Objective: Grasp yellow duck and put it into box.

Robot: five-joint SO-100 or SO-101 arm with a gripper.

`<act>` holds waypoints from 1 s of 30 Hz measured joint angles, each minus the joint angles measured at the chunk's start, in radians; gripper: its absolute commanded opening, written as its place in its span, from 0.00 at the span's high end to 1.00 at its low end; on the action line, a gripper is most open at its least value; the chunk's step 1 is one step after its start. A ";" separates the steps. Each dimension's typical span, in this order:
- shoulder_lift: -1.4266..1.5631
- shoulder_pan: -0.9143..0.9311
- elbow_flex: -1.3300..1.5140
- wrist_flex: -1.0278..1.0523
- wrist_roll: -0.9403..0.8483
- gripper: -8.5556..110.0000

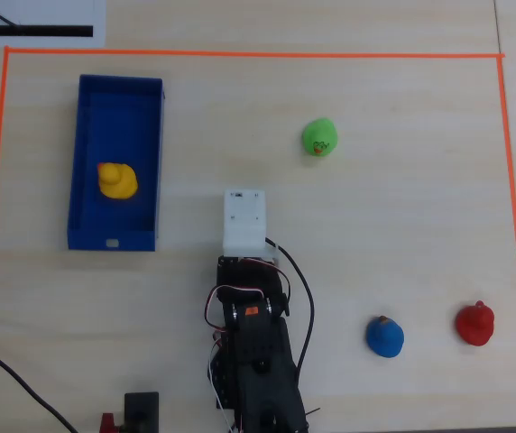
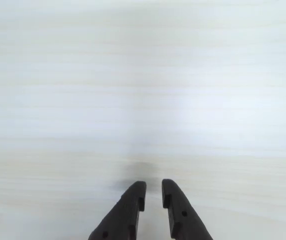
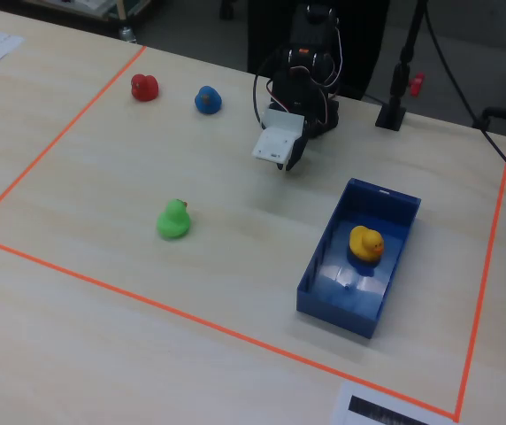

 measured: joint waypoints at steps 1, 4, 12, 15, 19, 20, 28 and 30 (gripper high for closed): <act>0.009 0.000 0.002 0.020 0.000 0.93; 0.080 0.002 0.038 0.074 -0.015 0.93; 0.144 0.003 0.048 0.166 -0.034 0.93; 0.144 0.003 0.048 0.166 -0.037 0.93; 0.144 0.003 0.048 0.166 -0.026 0.93; 0.144 0.003 0.048 0.166 -0.023 0.93; 0.146 0.003 0.048 0.166 -0.017 0.93; 0.146 0.003 0.048 0.166 -0.017 0.93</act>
